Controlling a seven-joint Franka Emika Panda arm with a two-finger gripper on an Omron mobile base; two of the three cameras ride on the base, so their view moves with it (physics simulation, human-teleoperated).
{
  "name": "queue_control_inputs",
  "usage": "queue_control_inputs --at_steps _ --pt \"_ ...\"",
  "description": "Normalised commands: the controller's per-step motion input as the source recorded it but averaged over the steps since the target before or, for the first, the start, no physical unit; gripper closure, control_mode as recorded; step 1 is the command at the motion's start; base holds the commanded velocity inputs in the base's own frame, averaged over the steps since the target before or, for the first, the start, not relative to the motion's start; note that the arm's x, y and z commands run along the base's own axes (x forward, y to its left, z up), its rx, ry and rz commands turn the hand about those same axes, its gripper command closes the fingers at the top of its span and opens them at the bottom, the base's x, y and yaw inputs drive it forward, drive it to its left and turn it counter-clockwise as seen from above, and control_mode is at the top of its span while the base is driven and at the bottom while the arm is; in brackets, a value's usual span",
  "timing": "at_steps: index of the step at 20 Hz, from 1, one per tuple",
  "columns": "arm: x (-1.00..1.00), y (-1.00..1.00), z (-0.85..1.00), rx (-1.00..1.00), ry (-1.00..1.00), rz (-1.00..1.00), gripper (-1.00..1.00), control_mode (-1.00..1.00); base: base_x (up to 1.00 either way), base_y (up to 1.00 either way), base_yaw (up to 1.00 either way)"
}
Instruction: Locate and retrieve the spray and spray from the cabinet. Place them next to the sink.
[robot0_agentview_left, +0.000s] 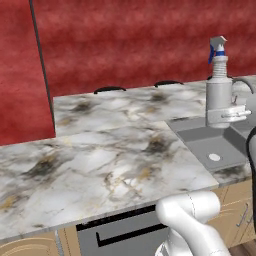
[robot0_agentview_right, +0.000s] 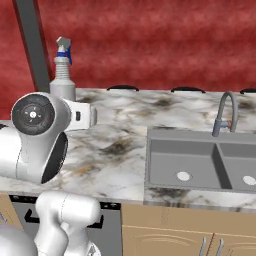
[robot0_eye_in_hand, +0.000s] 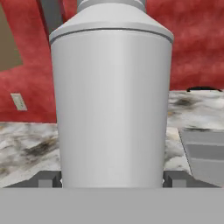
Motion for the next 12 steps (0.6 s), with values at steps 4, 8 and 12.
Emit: queue_control_inputs --at_steps 4,8,12 --pt "0.67 -0.20 -0.40 0.00 -0.11 0.33 1.00 -1.00 0.00 0.00 0.00" --pt "0.49 -0.15 -0.40 0.00 -0.18 0.37 1.00 -1.00 0.00 0.00 0.00" --pt "0.42 -0.26 -0.30 0.01 -0.26 0.35 1.00 -1.00 0.00 0.00 0.00"
